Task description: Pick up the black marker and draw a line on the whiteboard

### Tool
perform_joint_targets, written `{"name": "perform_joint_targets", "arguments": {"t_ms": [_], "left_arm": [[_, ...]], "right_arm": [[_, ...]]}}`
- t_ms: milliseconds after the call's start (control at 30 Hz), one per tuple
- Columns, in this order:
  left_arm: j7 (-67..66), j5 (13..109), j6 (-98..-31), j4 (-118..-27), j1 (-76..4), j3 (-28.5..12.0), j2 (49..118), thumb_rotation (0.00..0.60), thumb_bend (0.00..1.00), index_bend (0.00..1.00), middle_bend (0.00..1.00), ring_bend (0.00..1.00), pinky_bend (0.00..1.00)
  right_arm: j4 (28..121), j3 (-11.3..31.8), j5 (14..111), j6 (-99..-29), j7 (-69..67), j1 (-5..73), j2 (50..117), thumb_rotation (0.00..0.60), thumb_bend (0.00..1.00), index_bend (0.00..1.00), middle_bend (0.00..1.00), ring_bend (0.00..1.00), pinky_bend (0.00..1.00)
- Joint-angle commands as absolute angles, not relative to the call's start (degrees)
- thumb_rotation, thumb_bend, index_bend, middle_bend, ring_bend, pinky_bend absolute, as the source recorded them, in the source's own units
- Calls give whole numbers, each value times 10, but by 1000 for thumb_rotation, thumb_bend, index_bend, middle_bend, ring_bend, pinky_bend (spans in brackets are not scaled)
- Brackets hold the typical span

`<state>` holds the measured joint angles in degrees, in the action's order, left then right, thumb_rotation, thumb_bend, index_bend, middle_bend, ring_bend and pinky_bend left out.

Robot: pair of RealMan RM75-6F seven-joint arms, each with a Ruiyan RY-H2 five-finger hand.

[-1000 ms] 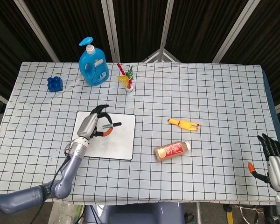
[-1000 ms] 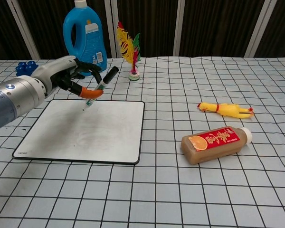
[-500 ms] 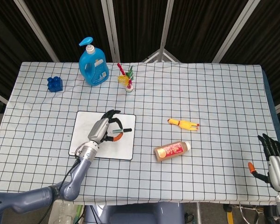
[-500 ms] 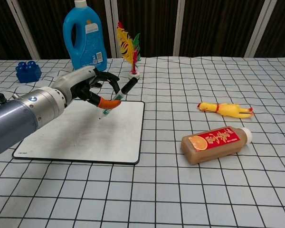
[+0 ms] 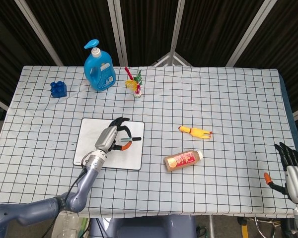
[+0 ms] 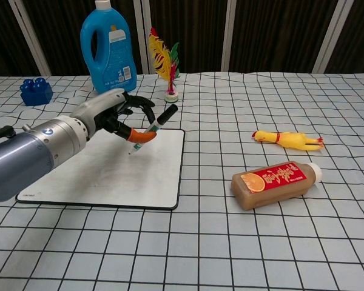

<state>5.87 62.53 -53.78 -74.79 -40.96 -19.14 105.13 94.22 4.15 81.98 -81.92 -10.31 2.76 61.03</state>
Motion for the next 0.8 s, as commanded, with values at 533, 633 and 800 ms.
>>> {"name": "perform_joint_targets", "arguments": {"t_ms": [533,633,800], "left_arm": [[118,664,-536,-704,-411,-179,1063,600,526,654,116,0,0],[123,670,-537,-695,-410,-176,1064,600,526,654,116,0,0],[131,689,-543,-670,-410,-166,1064,600,526,655,118,0,0]], "right_arm": [[940,41,819,-821,-102,27,612,600,354,0,0,0,0],[940,41,820,-821,-101,26,612,600,354,0,0,0,0],[941,41,820,-821,-102,26,612,600,354,0,0,0,0]]}}
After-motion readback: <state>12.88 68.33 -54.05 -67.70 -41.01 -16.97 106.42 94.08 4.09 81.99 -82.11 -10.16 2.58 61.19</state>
